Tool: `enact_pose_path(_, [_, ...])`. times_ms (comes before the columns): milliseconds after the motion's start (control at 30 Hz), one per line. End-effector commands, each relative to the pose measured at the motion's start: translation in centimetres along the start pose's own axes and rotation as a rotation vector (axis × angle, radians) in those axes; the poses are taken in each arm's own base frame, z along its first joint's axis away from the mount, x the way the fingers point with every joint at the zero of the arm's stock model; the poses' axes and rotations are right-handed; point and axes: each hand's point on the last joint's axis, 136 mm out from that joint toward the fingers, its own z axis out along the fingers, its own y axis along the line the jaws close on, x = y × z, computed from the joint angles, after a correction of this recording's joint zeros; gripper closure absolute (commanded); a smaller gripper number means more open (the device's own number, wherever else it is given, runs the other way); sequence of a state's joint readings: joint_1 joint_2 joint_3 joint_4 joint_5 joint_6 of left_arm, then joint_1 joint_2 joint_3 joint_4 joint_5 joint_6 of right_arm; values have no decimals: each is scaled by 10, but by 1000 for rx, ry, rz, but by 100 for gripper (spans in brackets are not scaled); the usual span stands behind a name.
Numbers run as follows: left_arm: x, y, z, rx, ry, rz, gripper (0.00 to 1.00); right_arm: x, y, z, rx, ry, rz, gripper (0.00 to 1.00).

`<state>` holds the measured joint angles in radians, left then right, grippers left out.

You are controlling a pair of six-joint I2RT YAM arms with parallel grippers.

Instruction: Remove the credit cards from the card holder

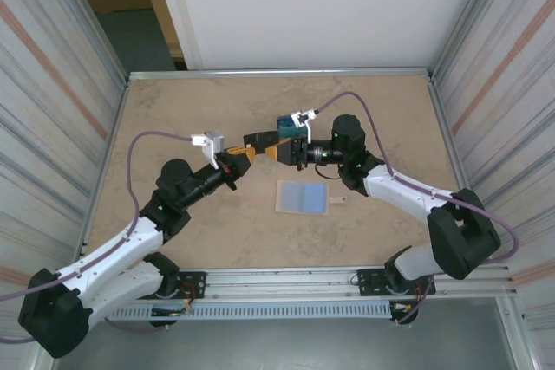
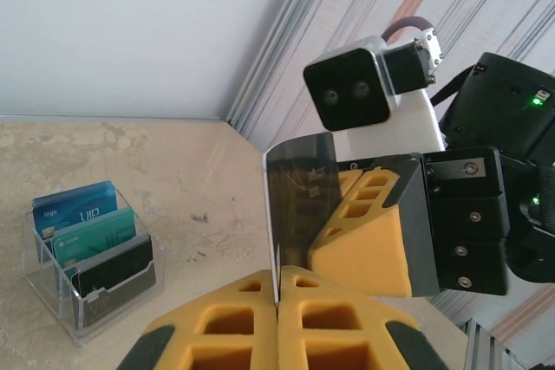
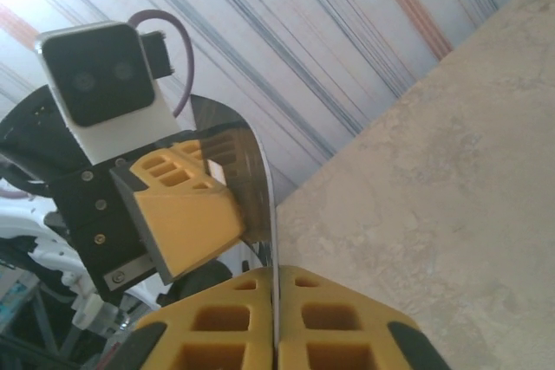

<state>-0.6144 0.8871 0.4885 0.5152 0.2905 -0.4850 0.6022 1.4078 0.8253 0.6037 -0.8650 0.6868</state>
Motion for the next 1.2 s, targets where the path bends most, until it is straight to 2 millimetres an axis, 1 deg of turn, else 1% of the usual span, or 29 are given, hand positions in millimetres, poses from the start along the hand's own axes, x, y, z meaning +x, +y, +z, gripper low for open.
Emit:
enact_pose_path(0, [-3, -6, -1, 44, -11, -19, 94, -8, 23, -5, -30, -16, -91, 100])
enact_pose_path(67, [-3, -6, -2, 48, 1, -16, 81, -7, 25, -8, -5, -16, -111, 100])
enact_pose_path(133, [-3, -6, -2, 44, 21, 6, 58, -5, 25, -12, 26, -6, -127, 100])
enact_pose_path(167, [-3, -5, -3, 38, 31, 20, 50, -4, 25, -14, 42, -3, -135, 100])
enact_pose_path(200, [-5, -5, -4, 27, 39, 43, 46, -4, 25, -17, 62, 2, -146, 100])
enact_pose_path(233, [-9, -6, -6, 18, 42, 72, 43, -2, 24, -20, 85, 11, -153, 100])
enact_pose_path(333, [-18, -10, -11, 2, 61, 167, 39, 4, 24, -27, 136, 43, -174, 100])
enact_pose_path(367, [-21, -13, -12, 5, 80, 211, 39, 7, 24, -30, 150, 54, -183, 100])
enact_pose_path(433, [-22, -22, -12, 34, 132, 284, 38, 11, 26, -35, 167, 76, -200, 100])
enact_pose_path(533, [-19, -38, -10, 115, 239, 363, 38, 17, 31, -42, 179, 103, -226, 100])
enact_pose_path(600, [-15, -44, -6, 167, 310, 388, 38, 20, 35, -45, 179, 116, -241, 100])
enact_pose_path(733, [-12, -54, 3, 245, 398, 426, 39, 26, 41, -49, 170, 136, -258, 100])
enact_pose_path(833, [-8, -60, 8, 309, 459, 449, 39, 29, 44, -49, 159, 149, -266, 100])
enact_pose_path(933, [-6, -66, 14, 375, 499, 457, 41, 32, 45, -48, 154, 161, -267, 100])
enact_pose_path(1033, [-4, -68, 19, 411, 515, 465, 42, 33, 46, -48, 152, 165, -270, 100])
enact_pose_path(1167, [4, -66, 22, 437, 543, 463, 44, 33, 49, -48, 148, 167, -277, 100])
